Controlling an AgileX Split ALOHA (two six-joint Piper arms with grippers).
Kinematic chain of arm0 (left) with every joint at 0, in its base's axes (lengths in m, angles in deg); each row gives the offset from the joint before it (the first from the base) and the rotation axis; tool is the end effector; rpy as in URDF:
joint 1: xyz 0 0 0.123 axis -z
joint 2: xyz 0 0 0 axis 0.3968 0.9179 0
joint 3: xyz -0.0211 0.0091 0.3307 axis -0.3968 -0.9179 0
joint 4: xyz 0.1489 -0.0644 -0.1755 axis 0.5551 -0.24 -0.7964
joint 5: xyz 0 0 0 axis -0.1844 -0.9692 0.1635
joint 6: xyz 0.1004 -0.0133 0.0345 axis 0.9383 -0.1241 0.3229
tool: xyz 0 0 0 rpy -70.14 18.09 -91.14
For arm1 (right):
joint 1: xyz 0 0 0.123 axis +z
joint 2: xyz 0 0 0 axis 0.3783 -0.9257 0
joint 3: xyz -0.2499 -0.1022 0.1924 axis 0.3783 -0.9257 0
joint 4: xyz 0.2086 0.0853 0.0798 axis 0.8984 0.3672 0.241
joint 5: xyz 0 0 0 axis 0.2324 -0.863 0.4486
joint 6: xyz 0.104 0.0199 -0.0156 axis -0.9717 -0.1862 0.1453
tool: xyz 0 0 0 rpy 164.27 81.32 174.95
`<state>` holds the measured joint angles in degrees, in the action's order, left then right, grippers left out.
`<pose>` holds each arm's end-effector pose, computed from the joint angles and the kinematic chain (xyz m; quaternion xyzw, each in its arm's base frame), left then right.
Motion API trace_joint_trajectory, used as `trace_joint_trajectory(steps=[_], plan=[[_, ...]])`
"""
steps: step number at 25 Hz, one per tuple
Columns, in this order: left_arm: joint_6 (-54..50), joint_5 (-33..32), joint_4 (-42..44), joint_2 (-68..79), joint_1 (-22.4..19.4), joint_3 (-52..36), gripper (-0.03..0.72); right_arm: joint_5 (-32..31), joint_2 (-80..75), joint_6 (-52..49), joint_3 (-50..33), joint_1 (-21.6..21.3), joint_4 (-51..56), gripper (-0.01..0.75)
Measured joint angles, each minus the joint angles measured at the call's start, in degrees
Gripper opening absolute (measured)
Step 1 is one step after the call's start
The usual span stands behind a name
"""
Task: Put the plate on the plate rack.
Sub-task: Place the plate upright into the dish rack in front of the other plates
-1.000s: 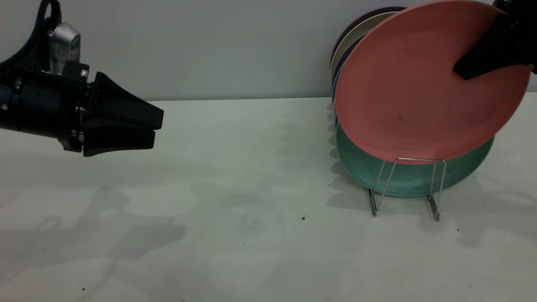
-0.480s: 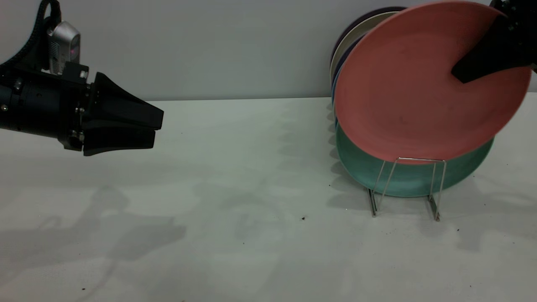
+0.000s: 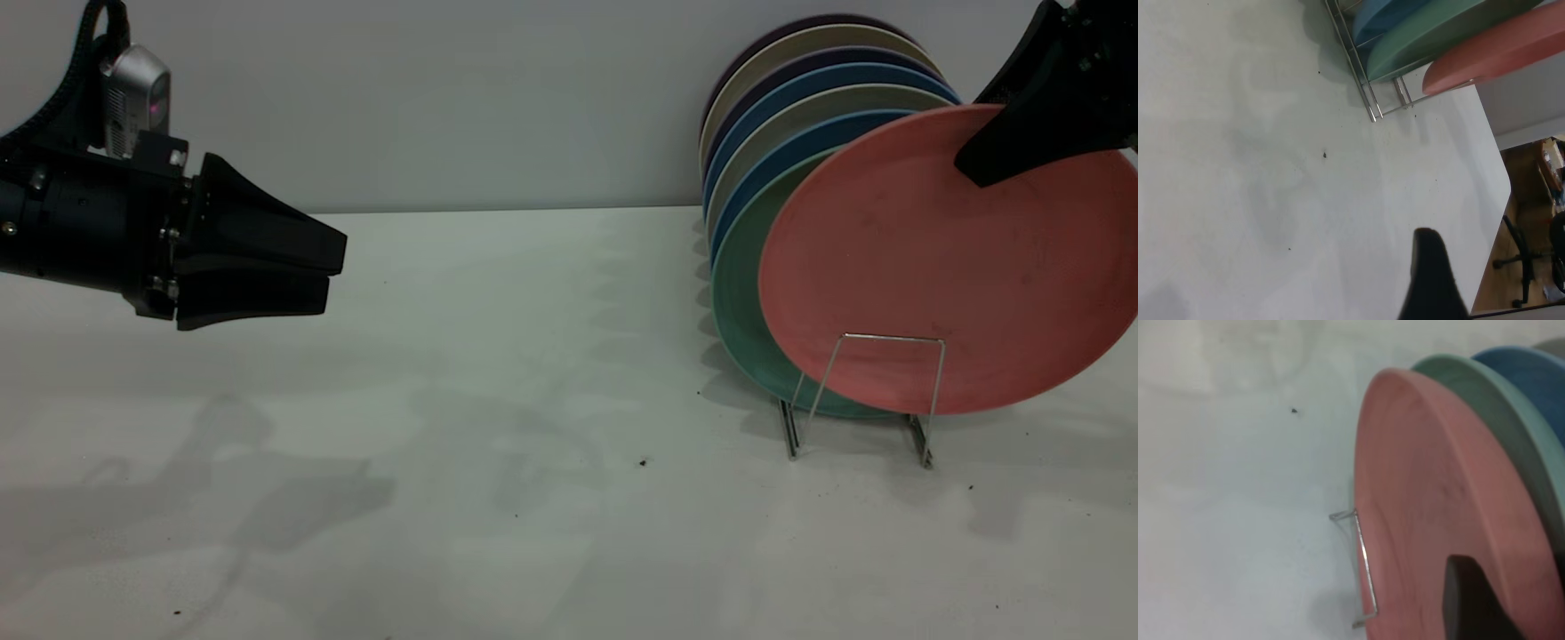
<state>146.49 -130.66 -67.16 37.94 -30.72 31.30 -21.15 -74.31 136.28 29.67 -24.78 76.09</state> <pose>0.3540 -0.0450 0.1500 0.0916 0.8650 -0.4451 0.2128 0.3685 0.0415 0.2516 -0.5629 0.7518 0.1036 0.3275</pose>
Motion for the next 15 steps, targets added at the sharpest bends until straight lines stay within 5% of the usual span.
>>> trace_joint_trajectory(steps=[15], plan=[[0.17, 0.00, 0.00, 0.00, 0.00, 0.00, 0.526, -2.95, 0.00, -0.07, 0.09, 0.00, 3.61, 0.275]])
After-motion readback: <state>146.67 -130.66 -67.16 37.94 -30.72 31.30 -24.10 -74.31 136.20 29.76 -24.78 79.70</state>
